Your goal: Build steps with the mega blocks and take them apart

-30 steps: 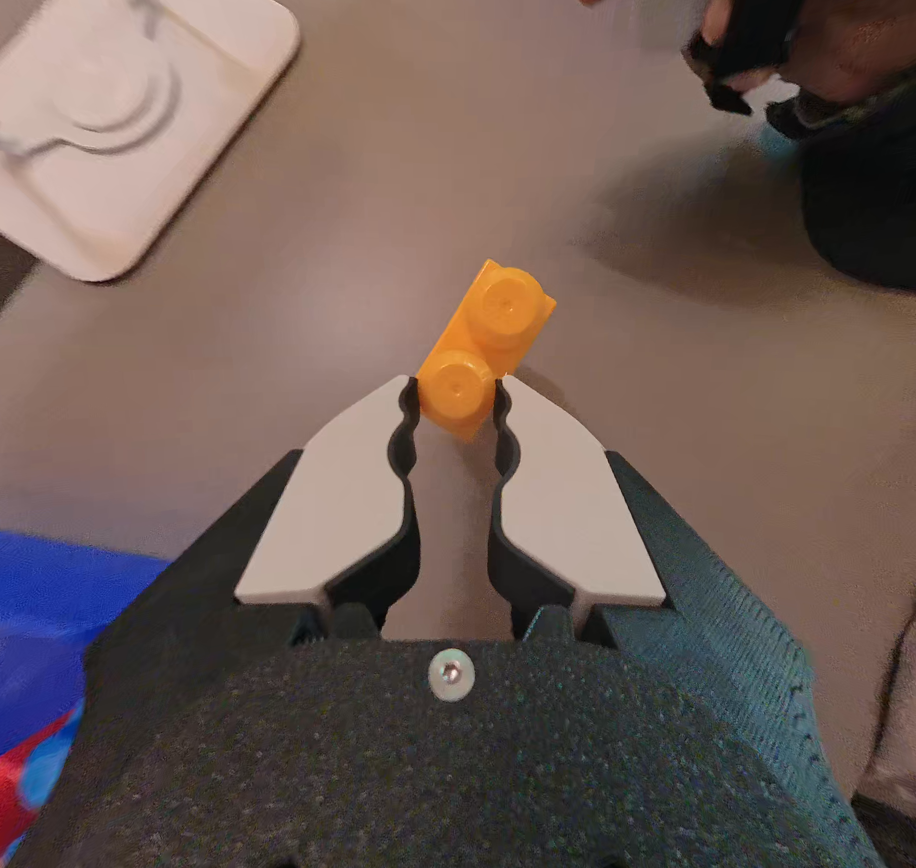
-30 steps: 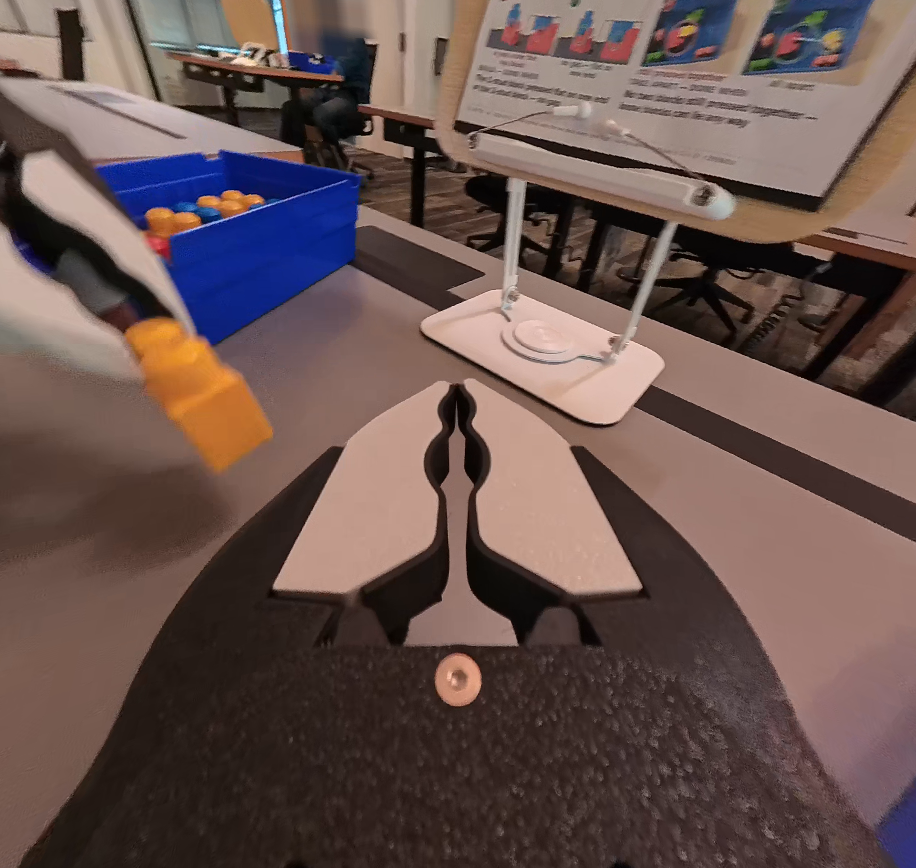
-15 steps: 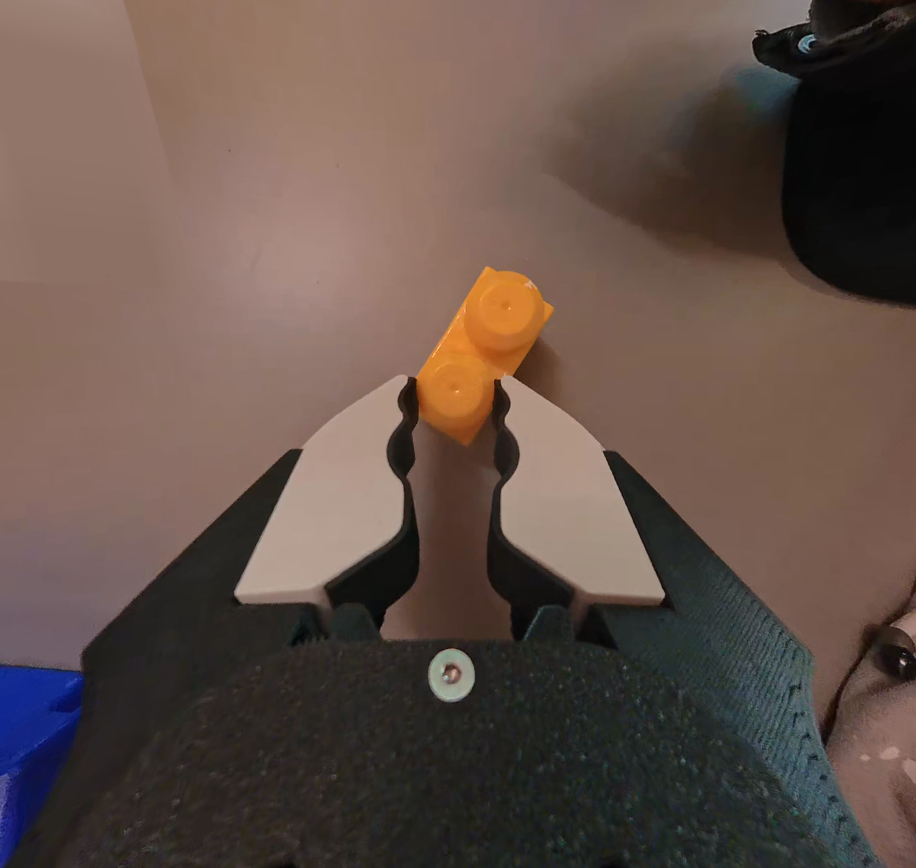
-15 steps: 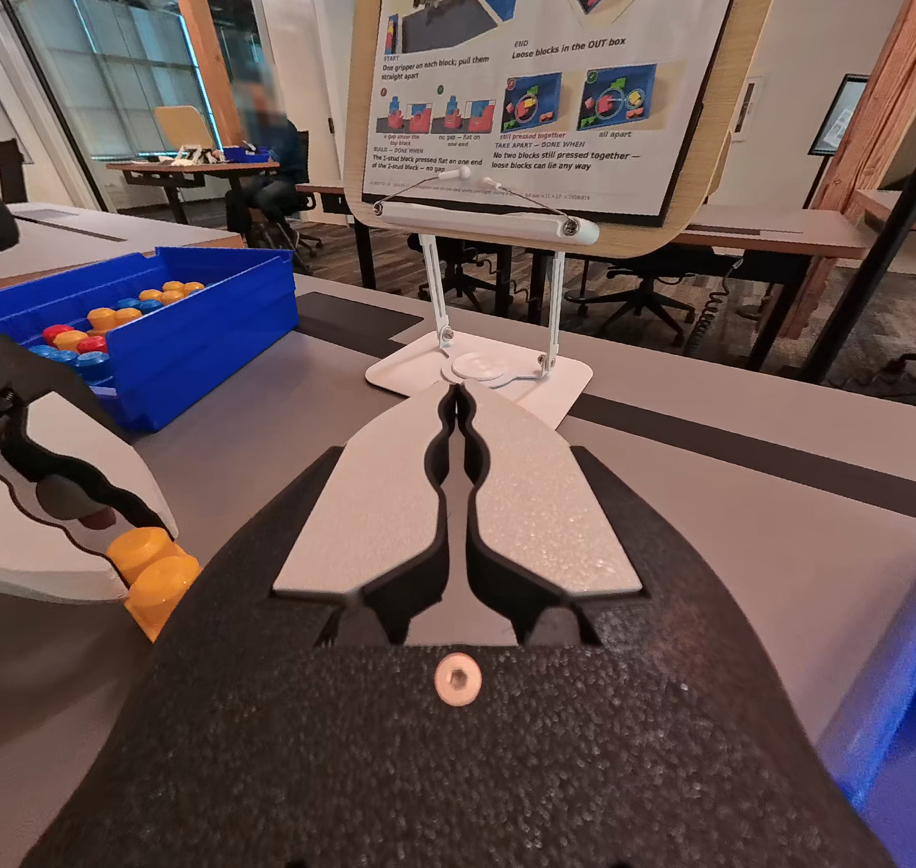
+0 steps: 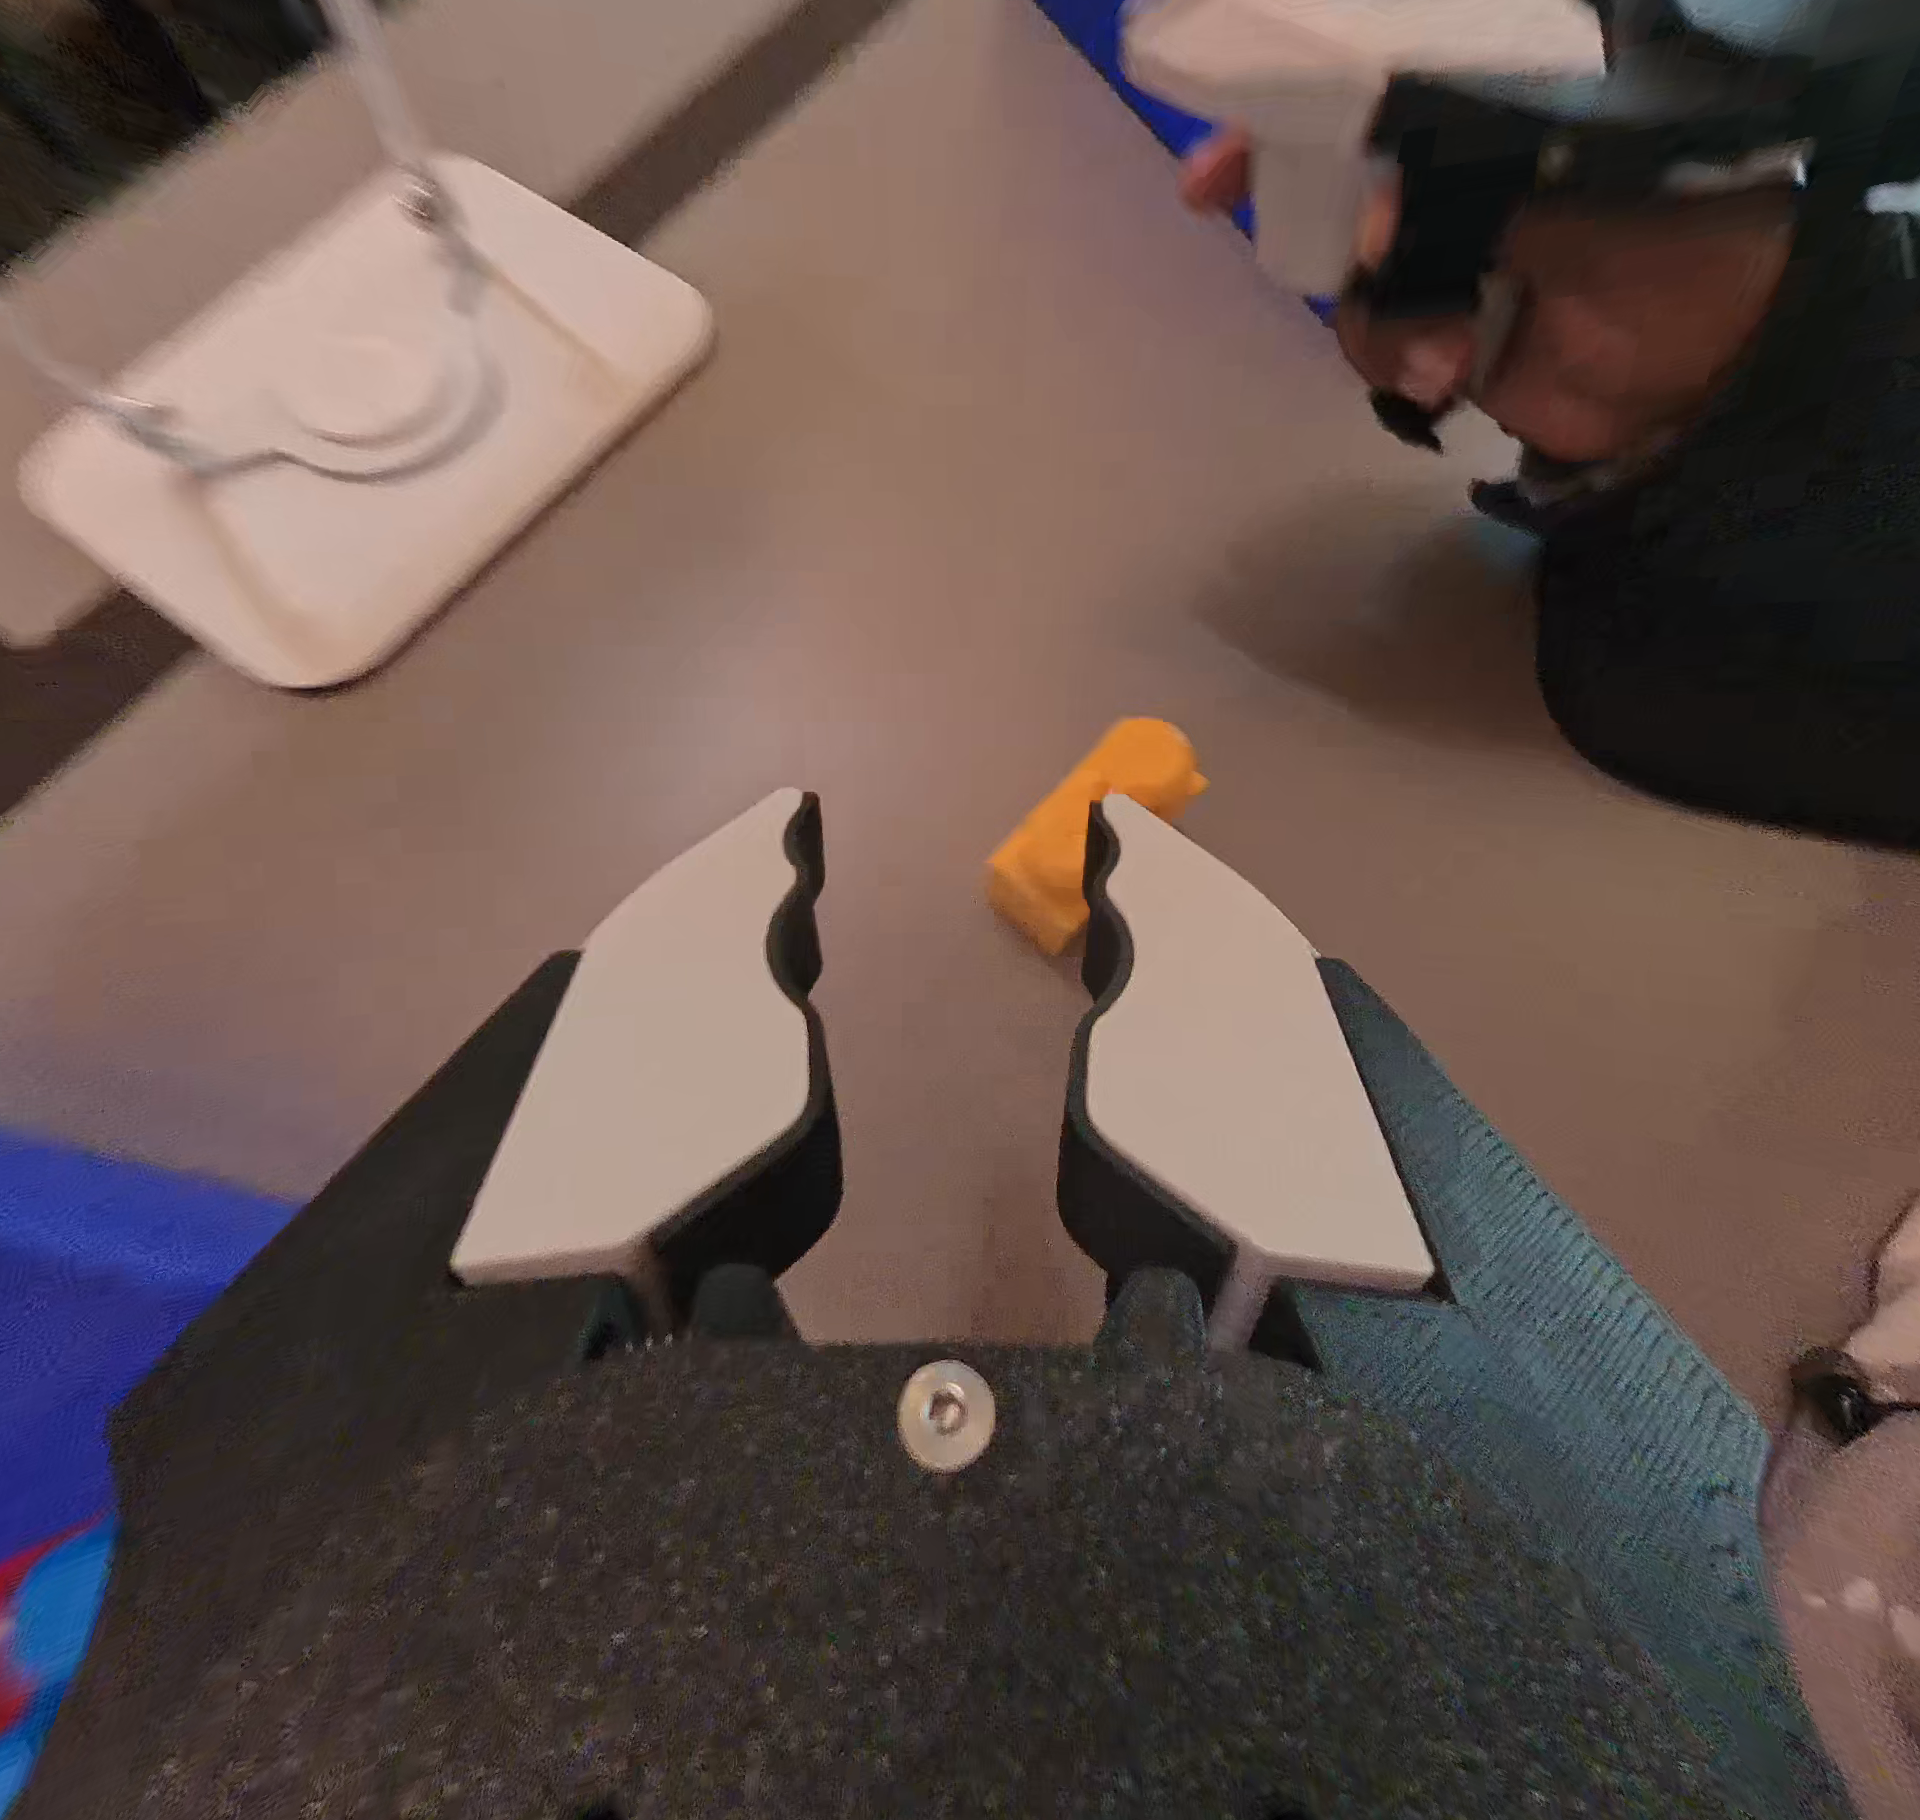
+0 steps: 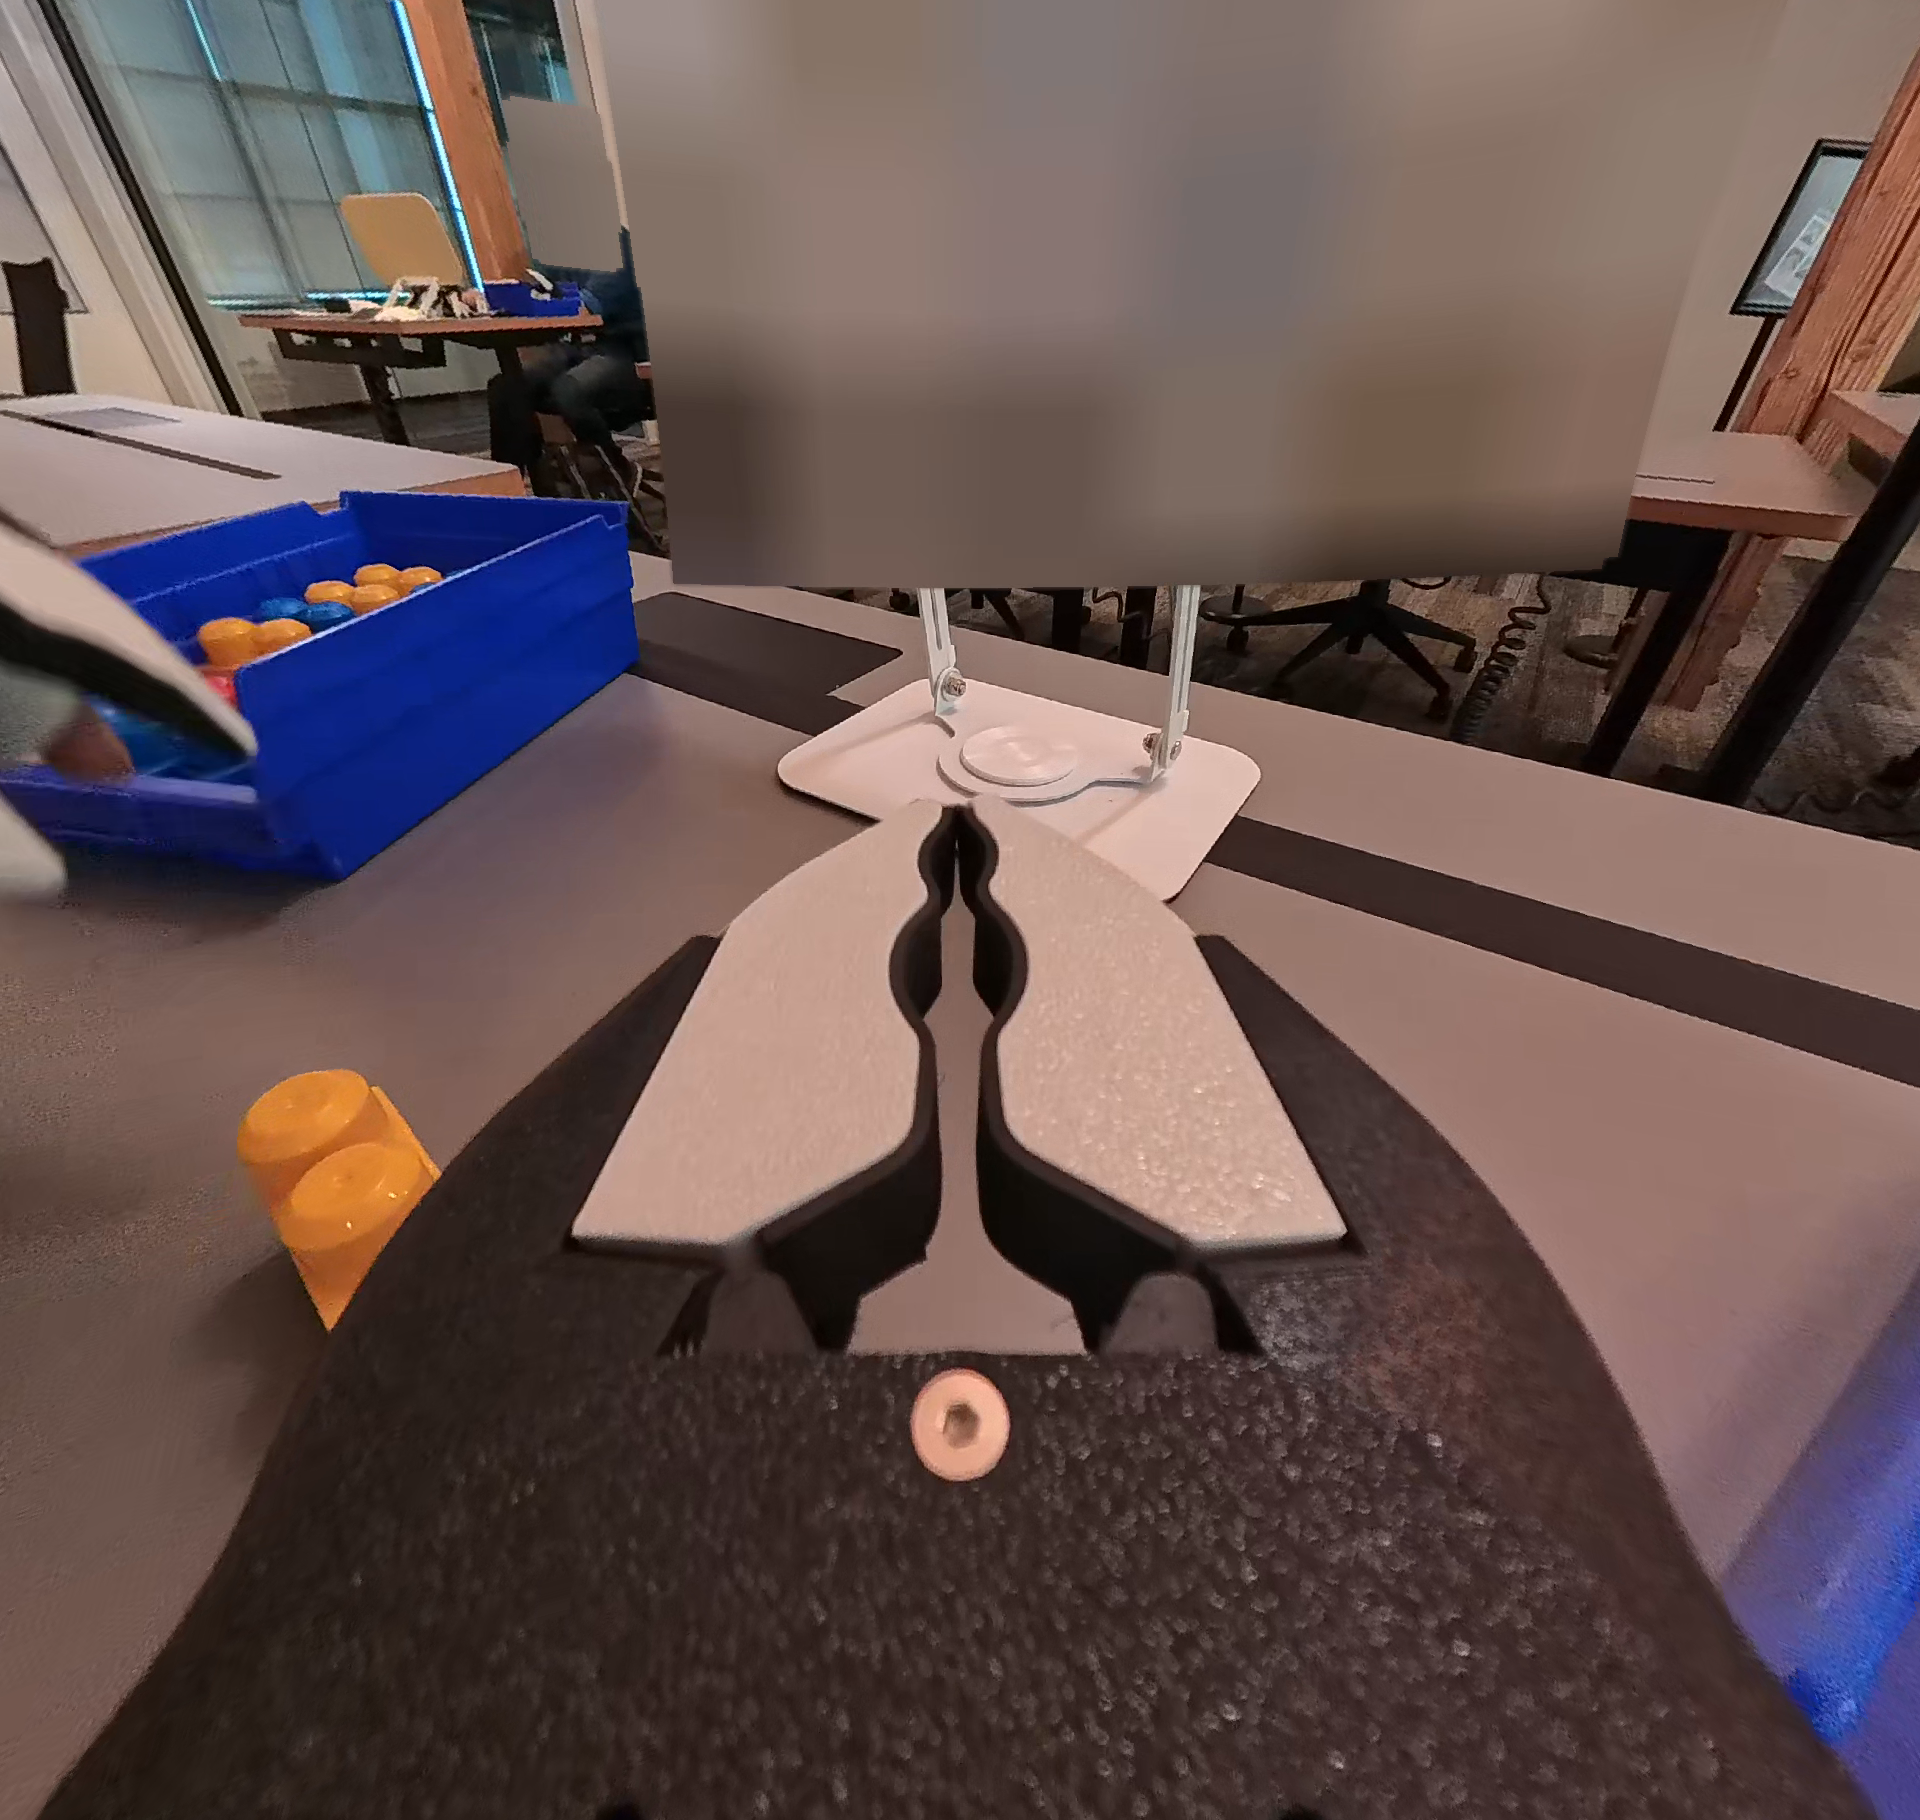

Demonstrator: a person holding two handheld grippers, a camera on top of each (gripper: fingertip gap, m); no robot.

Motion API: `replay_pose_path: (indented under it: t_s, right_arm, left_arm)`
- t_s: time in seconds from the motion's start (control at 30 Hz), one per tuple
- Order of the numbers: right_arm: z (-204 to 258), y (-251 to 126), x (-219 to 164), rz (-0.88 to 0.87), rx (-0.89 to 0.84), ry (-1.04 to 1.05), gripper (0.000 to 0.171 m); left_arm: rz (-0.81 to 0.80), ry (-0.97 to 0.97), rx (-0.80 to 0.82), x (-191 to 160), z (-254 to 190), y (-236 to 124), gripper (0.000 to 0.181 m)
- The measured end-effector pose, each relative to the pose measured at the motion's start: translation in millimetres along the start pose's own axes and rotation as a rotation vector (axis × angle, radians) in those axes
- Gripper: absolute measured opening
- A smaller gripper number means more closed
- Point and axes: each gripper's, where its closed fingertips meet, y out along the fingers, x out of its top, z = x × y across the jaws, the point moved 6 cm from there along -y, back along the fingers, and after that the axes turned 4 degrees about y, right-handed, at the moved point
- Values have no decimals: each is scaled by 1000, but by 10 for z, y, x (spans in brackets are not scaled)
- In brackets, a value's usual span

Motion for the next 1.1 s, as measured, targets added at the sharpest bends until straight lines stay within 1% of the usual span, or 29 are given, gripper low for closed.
replay_pose_path:
  t_s: [0.07, 0.13, 0.23, 0.27, 0.33, 0.43, 0.6, 0.7, 0.87, 0.93, 0.97, 1.03, 1.1]
  right_arm:
    - [8, 8, -14, 7, 4, -1, 0]
    - [19, 16, -28, 15, 10, -2, 0]
    - [40, 32, -56, 32, 24, -3, 0]
    - [50, 37, -65, 38, 31, -4, 0]
    - [72, 48, -84, 51, 43, -7, 0]
    - [98, 62, -108, 65, 52, -18, 0]
    - [110, 74, -133, 80, 62, -21, 0]
    - [113, 80, -146, 89, 69, -19, 0]
    - [122, 87, -162, 98, 77, -19, 0]
    - [124, 88, -164, 99, 78, -19, 0]
    - [124, 88, -163, 100, 79, -20, 0]
    - [125, 87, -165, 101, 80, -19, 0]
    - [123, 86, -164, 102, 81, -18, 0]
  left_arm:
    - [-40, -19, 89, 41, 245, -295, 48]
    - [-40, -42, 187, 13, 530, -575, 47]
    - [31, -64, 282, -150, 909, -878, 45]
    - [59, -62, 285, -219, 1004, -943, 40]
    - [130, -77, 283, -376, 1177, -1020, 40]
    - [255, -123, 218, -635, 1350, -1011, 42]
    - [482, -89, 166, -1027, 1522, -852, 46]
    - [564, -73, 138, -1165, 1567, -753, 49]
    - [641, -30, 140, -1276, 1642, -621, 52]
    - [653, -20, 134, -1293, 1647, -573, 50]
    - [661, -13, 136, -1304, 1650, -553, 46]
    - [665, 8, 147, -1310, 1657, -527, 30]
    - [646, 10, 165, -1271, 1666, -535, 30]
